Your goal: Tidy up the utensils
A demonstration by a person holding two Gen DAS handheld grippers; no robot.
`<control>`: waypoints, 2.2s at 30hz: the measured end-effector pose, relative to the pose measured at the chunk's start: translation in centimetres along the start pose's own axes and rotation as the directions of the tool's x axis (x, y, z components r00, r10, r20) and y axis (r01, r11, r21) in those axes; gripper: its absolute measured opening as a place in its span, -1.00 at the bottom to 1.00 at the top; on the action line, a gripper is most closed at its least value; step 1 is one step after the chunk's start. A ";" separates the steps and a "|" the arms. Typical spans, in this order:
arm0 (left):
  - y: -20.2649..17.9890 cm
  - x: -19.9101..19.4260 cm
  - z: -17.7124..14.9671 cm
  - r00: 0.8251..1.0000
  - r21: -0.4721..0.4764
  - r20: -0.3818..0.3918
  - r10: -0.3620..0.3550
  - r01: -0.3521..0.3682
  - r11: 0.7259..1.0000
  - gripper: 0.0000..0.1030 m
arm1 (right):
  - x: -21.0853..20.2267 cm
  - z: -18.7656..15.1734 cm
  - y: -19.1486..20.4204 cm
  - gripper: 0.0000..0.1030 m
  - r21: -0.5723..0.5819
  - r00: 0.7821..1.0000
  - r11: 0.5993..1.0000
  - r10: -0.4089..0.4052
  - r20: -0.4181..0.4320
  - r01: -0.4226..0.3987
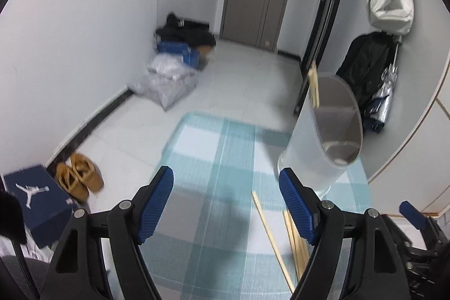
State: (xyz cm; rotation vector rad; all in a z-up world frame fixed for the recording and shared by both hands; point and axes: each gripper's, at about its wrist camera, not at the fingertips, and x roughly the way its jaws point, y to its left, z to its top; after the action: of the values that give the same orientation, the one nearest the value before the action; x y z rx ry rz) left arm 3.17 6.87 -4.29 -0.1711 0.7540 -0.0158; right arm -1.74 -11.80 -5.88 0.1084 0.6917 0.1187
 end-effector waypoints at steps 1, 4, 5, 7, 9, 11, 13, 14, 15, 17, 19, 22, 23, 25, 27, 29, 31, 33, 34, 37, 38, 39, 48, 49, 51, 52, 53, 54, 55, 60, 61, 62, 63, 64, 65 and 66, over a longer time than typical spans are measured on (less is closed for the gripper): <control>-0.1 0.3 0.0 1.000 0.002 -0.016 -0.001 0.001 1.000 0.45 | 0.6 -0.2 0.0 0.89 -0.002 1.000 1.000 -0.011 -0.021 0.011; -0.4 0.6 0.0 0.999 0.013 -0.030 -0.017 0.018 1.000 0.45 | 2.5 -0.8 0.0 0.88 -0.016 0.994 0.999 -0.038 -0.101 0.036; -0.3 0.7 0.0 0.999 0.013 -0.036 -0.016 0.016 1.000 0.45 | 3.3 -1.0 0.1 0.88 -0.020 0.991 0.999 -0.036 -0.132 0.033; 0.2 1.3 0.1 0.998 0.005 -0.064 -0.016 0.016 1.000 0.45 | 4.4 -1.5 0.3 0.86 -0.033 0.985 0.999 -0.035 -0.169 0.030; 0.9 1.8 0.3 0.996 -0.012 -0.083 -0.010 0.009 1.000 0.45 | 5.4 -1.9 0.5 0.83 -0.051 0.979 0.998 -0.046 -0.199 0.036; 1.5 2.2 0.4 0.995 -0.033 -0.096 -0.013 0.010 0.999 0.45 | 6.5 -2.3 0.8 0.71 -0.066 0.970 0.997 -0.054 -0.237 0.039; 2.0 2.4 0.4 0.994 -0.049 -0.106 -0.008 0.003 0.999 0.45 | 7.8 -2.7 0.9 0.60 -0.068 0.956 0.997 -0.061 -0.286 0.043; 2.1 2.4 0.5 0.994 -0.053 -0.109 -0.009 0.003 0.999 0.45 | 8.5 -2.8 0.9 0.54 -0.066 0.949 0.997 -0.064 -0.308 0.046; 2.3 2.4 0.5 0.994 -0.058 -0.112 -0.009 0.002 0.998 0.45 | 9.0 -2.9 0.9 0.42 -0.066 0.943 0.997 -0.069 -0.325 0.050; 2.6 2.6 0.5 0.993 -0.061 -0.115 -0.004 -0.003 0.998 0.45 | 9.8 -3.1 0.9 0.26 -0.062 0.936 0.997 -0.063 -0.347 0.044; 2.7 2.7 0.5 0.993 -0.062 -0.116 0.003 -0.011 0.998 0.45 | 10.2 -3.1 1.0 0.20 -0.050 0.933 0.998 -0.047 -0.357 0.031; 2.9 2.9 0.6 0.991 -0.065 -0.132 0.000 -0.009 0.998 0.45 | 10.7 -3.3 1.7 0.17 -0.087 0.930 0.995 -0.072 -0.361 0.043; 3.0 2.9 0.6 0.991 -0.066 -0.134 -0.002 -0.007 0.998 0.45 | 10.8 -3.3 1.9 0.08 -0.097 0.927 0.994 -0.078 -0.366 0.045; 3.0 2.9 0.6 0.991 -0.062 -0.133 0.002 -0.010 0.998 0.45 | 11.4 -3.7 2.5 -0.06 -0.116 0.916 0.992 -0.084 -0.392 0.041; 3.0 2.9 0.5 0.991 -0.056 -0.132 0.005 -0.012 0.998 0.45 | 11.5 -3.8 2.9 -0.13 -0.125 0.919 0.991 -0.091 -0.383 0.046; 3.1 3.0 0.5 0.991 -0.052 -0.134 0.006 -0.013 0.999 0.45 | 11.6 -3.6 3.2 -0.21 -0.142 0.919 0.988 -0.105 -0.381 0.054; 3.2 3.1 0.5 0.990 -0.054 -0.140 0.003 -0.010 0.998 0.45 | 11.7 -3.6 3.1 -0.35 -0.135 0.917 0.990 -0.098 -0.385 0.050; 3.2 3.1 0.5 0.989 -0.053 -0.147 -0.001 -0.007 0.999 0.45 | 11.7 -3.6 3.1 -0.36 -0.126 0.917 0.991 -0.091 -0.388 0.045; 3.2 3.1 0.5 0.989 -0.051 -0.148 -0.002 -0.005 0.999 0.45 | 11.7 -3.5 3.2 -0.36 -0.131 0.918 0.990 -0.093 -0.386 0.045; 3.1 3.1 0.5 0.990 -0.041 -0.143 0.001 -0.007 0.999 0.45 | 11.4 -3.6 3.9 -0.36 -0.186 0.920 0.981 -0.124 -0.372 0.057; 3.0 3.0 0.4 0.990 -0.038 -0.142 0.001 -0.007 0.999 0.45 | 11.3 -3.7 4.4 -0.36 -0.215 0.921 0.975 -0.139 -0.363 0.062; 3.0 3.0 0.4 0.990 -0.034 -0.141 0.003 -0.008 0.999 0.45 | 11.4 -3.8 4.6 -0.41 -0.236 0.921 0.970 -0.148 -0.360 0.063; 3.5 3.2 0.2 0.988 -0.056 -0.155 0.003 -0.012 0.998 0.45 | 11.8 -4.3 5.7 -0.89 -0.250 0.914 0.968 -0.113 -0.389 0.013; 3.5 3.3 0.2 0.987 -0.062 -0.159 0.001 -0.011 0.998 0.45 | 11.8 -4.3 5.3 -0.89 -0.228 0.911 0.974 -0.098 -0.400 0.005; 3.7 3.3 0.2 0.986 -0.076 -0.164 -0.009 -0.004 0.997 0.45 | 11.4 -4.4 4.6 -0.89 -0.199 0.902 0.980 -0.072 -0.425 -0.015; 3.7 3.3 0.2 0.986 -0.081 -0.167 -0.014 0.000 0.997 0.45 | 11.2 -4.6 4.5 -0.89 -0.200 0.897 0.979 -0.067 -0.437 -0.024; 3.7 3.3 0.2 0.986 -0.086 -0.168 -0.016 0.001 0.996 0.45 | 10.7 -4.6 4.6 -0.89 -0.205 0.893 0.978 -0.068 -0.446 -0.028; 3.7 3.3 0.3 0.986 -0.090 -0.168 -0.017 0.001 0.996 0.45 | 10.3 -4.9 4.7 -0.89 -0.215 0.885 0.976 -0.063 -0.460 -0.043; 3.8 3.3 0.4 0.986 -0.096 -0.167 -0.020 0.004 0.995 0.45 | 10.1 -5.1 4.8 -0.89 -0.226 0.880 0.973 -0.060 -0.471 -0.054; 3.8 3.1 0.5 0.986 -0.110 -0.164 -0.029 0.011 0.994 0.45 | 9.8 -5.1 5.1 -0.78 -0.255 0.861 0.963 -0.055 -0.505 -0.088; 3.8 3.1 0.5 0.986 -0.108 -0.165 -0.026 0.008 0.994 0.45 | 9.7 -5.2 5.5 -0.73 -0.277 0.861 0.956 -0.060 -0.506 -0.096; 3.9 3.2 0.5 0.986 -0.107 -0.168 -0.020 0.002 0.994 0.45 | 9.7 -5.3 5.7 -0.65 -0.303 0.861 0.948 -0.071 -0.503 -0.099; 4.0 3.2 0.5 0.985 -0.109 -0.170 -0.015 -0.003 0.994 0.45 | 9.7 -5.3 6.2 -0.54 -0.344 0.865 0.934 -0.095 -0.493 -0.094; 4.1 3.3 0.5 0.985 -0.114 -0.172 -0.015 -0.005 0.994 0.45 | 10.0 -5.1 6.6 -0.50 -0.375 0.870 0.923 -0.112 -0.479 -0.088; 4.2 3.3 0.4 0.984 -0.118 -0.175 -0.015 -0.006 0.993 0.45 | 10.2 -4.9 6.7 -0.48 -0.377 0.873 0.922 -0.107 -0.476 -0.093; 4.3 3.3 0.4 0.984 -0.124 -0.179 -0.015 -0.007 0.992 0.45 | 10.5 -4.7 6.6 -0.45 -0.371 0.873 0.924 -0.101 -0.478 -0.097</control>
State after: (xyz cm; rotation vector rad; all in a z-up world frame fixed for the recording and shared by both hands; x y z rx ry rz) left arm 5.67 10.94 -6.97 -0.2928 0.9358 0.0122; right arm 2.74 -3.43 -15.14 -0.3159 1.1659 0.2854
